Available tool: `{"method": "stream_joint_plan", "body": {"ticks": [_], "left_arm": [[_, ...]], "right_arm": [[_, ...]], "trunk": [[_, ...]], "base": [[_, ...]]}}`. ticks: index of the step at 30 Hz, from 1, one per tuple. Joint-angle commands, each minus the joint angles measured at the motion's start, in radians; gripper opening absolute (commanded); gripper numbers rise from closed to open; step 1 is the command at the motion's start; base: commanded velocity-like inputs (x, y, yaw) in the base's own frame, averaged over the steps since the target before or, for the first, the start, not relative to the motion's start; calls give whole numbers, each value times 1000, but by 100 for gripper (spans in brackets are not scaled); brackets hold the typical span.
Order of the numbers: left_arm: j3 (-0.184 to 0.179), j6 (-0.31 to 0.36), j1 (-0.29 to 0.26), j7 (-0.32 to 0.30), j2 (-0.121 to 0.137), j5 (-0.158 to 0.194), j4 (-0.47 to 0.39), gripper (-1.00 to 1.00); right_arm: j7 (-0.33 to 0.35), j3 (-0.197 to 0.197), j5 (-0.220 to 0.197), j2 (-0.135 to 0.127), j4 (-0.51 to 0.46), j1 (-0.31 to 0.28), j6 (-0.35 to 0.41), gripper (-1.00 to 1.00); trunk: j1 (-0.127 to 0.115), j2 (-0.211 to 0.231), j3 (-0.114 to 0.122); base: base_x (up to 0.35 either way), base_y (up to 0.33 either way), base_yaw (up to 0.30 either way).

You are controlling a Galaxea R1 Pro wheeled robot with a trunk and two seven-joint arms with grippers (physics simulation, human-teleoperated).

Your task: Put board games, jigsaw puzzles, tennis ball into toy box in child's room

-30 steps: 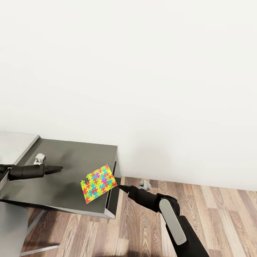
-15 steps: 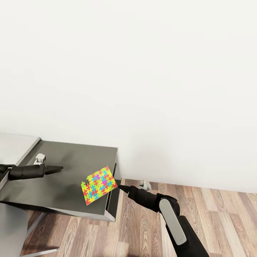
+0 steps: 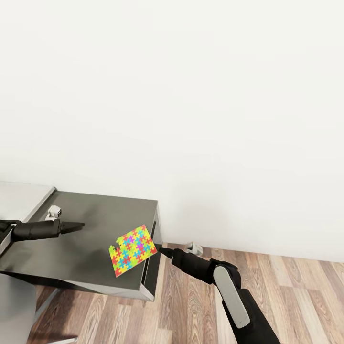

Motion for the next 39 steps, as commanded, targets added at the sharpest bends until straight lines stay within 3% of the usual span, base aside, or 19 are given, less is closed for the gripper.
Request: {"method": "stream_joint_plan", "body": {"ticks": [1,39], "left_arm": [[3,10,-1,-5,0,-5,0,100],[3,10,-1,-5,0,-5,0,100]], "right_arm": [[6,-1,6,0,0,-1,4,100],[6,-1,7,0,-2,-1,4,100]], "trunk": [[0,-1,0],[0,-1,61]], "base": [[0,0,0],[0,0,0]]}}
